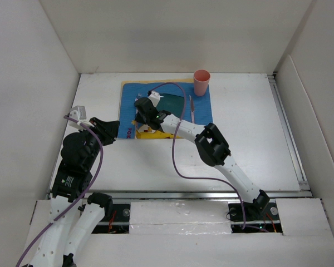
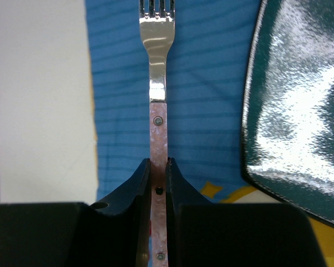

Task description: Set the dinner table for one person

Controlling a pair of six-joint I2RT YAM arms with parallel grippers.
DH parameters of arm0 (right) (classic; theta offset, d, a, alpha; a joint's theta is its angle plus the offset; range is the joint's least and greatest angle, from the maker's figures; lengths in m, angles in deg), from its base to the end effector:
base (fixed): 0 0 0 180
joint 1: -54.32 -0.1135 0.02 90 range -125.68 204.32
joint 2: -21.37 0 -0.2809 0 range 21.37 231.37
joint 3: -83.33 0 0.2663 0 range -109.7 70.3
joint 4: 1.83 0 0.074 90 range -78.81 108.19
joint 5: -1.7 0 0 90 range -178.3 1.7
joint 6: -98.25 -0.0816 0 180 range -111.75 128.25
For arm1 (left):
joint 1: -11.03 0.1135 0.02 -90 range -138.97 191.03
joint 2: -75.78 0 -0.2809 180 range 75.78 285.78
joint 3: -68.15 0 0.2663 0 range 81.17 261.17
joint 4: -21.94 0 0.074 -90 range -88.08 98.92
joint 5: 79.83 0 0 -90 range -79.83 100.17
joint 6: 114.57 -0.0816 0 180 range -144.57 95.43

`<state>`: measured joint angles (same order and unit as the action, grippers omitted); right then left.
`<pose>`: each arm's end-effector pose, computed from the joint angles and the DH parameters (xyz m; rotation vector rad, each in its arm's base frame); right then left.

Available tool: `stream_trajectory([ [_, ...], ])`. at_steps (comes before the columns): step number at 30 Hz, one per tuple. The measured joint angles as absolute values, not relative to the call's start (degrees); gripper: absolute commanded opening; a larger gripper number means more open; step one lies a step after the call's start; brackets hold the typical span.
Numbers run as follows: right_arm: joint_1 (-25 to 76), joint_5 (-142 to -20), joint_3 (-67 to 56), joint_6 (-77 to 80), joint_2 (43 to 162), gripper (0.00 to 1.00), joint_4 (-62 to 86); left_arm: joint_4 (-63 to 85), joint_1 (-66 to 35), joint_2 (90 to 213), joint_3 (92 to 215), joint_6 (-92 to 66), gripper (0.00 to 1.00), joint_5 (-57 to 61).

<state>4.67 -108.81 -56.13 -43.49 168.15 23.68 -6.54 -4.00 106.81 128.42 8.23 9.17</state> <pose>0.4397 0.4734 0.1519 0.2531 2.1623 0.6652 0.1611 -0.0447 0.3904 -0.2327 1.5798 -0.6687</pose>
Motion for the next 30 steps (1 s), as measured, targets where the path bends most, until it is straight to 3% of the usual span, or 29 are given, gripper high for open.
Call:
stream_trajectory([
  [5, 4.8, -107.91, -56.13, -42.75, 169.61, 0.0, 25.08, -6.54, -4.0, 107.14, 128.42, 8.23, 0.15, 9.17],
  [9, 4.89, -107.59, -56.13, -42.25, 169.66, 0.09, 24.97, -6.56, -4.0, 107.49, 128.42, 8.23, 0.15, 9.17],
  [13, 4.94, -107.48, -56.06, -41.53, 169.66, 0.3, 24.93, -6.54, -4.0, 107.49, 128.42, 8.23, 0.16, 9.17],
  [14, 4.96, -107.35, -56.04, -41.4, 169.66, 0.41, 24.89, -6.54, -4.0, 107.49, 128.42, 8.23, 0.16, 9.17],
  [15, 5.02, -107.26, -55.95, -41.29, 169.66, 0.45, 24.82, -6.56, -4.0, 107.49, 128.42, 8.23, 0.18, 9.17],
  [19, 5.07, -106.49, -53.88, -40.87, 168.81, 0.55, 21.85, -6.54, -4.0, 107.49, 128.42, 8.23, 0.21, 9.17],
  [26, 4.83, -105.49, -46.51, -38.77, 163.67, 0.62, 19.33, -6.56, -4.0, 107.47, 128.42, 8.21, 0.24, 11.07],
  [27, 4.76, -105.29, -45.16, -38.25, 162.31, 0.58, 18.92, -6.59, -4.0, 107.47, 128.42, 8.19, 0.24, 11.55],
  [28, 4.72, -105.12, -43.91, -37.81, 160.89, 0.7, 18.66, -6.59, -4.0, 107.44, 128.42, 8.19, 0.24, 11.62],
  [29, 4.56, -104.94, -42.77, -37.2, 159.28, 1.0, 18.28, -6.59, -3.98, 107.44, 128.42, 8.03, 0.25, 11.84],
  [30, 4.37, -105.01, -41.46, -36.52, 157.29, 1.0, 17.52, -6.59, -3.96, 107.44, 128.42, 7.9, 0.25, 12.04],
])
